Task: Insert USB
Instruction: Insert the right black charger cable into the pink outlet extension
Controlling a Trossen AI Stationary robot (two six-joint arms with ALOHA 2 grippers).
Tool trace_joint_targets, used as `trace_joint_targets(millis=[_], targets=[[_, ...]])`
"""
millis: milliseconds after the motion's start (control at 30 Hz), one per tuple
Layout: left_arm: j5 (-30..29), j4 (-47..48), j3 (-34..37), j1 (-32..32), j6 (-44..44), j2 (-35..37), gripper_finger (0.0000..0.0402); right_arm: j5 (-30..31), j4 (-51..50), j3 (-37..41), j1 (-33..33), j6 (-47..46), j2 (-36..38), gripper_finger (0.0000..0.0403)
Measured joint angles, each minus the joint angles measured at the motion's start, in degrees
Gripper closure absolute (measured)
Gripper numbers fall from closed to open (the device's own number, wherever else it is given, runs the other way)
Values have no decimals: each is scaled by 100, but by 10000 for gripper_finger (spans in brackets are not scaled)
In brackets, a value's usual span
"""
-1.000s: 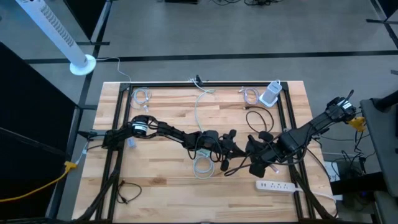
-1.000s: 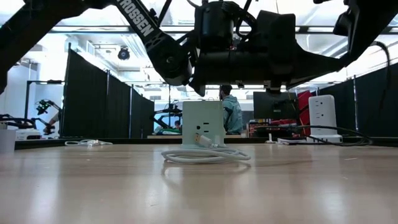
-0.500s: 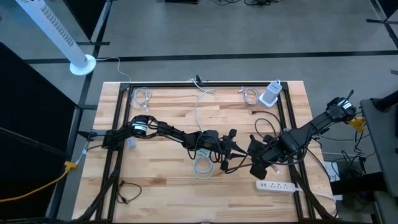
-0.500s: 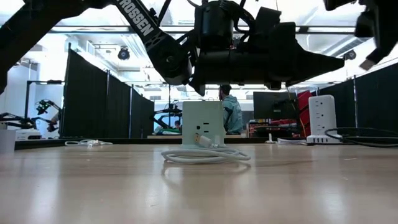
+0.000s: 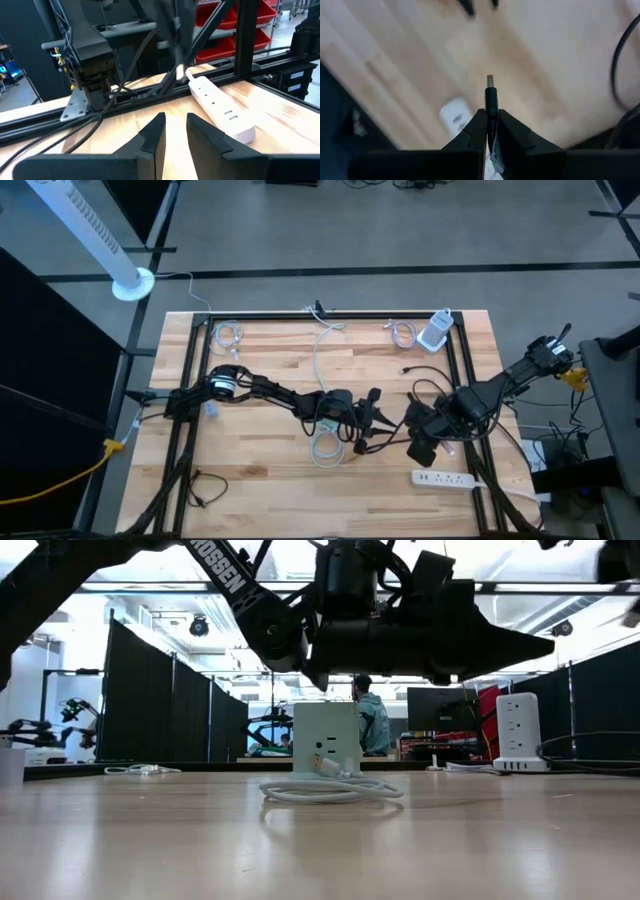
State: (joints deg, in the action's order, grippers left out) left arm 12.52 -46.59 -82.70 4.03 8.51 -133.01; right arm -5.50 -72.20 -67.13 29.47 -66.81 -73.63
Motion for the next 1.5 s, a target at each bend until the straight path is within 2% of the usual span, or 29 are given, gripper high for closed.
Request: trace_joint_targets(millis=[133, 300, 467, 600, 800, 1067, 1233, 1400, 1500], targets=[[-1, -13, 0, 116, 11, 0, 336, -975, 9, 0, 0, -743, -2, 387], [-68, -161, 0, 376, 312, 5, 338, -1721, 134, 25, 15, -1594, -2, 387], [-334, -149, 0, 580, 740, 7, 338, -2160, 287, 232, 42, -2168, -4, 387], [-603, 106, 0, 686, 1064, 7, 339, -2505, 1114, 732, 46, -2861, -4, 387], [-1724, 1181, 0, 832, 1717, 172, 339, -2708, 2765, 1512, 247, -3955, -8, 387], [-1821, 1512, 9, 956, 2040, 299, 359, -3215, 2838, 1926, 327, -4576, -11, 387], [-2014, 1545, 177, 985, 2101, 299, 375, -3230, 2925, 1971, 292, -4711, -9, 387], [-2039, 1399, 395, 992, 2100, 314, 376, -3335, 3073, 2253, 144, -4728, -9, 387], [-2262, 1307, 550, 1042, 2098, 339, 377, -3352, 3144, 2366, -14, -4702, -9, 387]])
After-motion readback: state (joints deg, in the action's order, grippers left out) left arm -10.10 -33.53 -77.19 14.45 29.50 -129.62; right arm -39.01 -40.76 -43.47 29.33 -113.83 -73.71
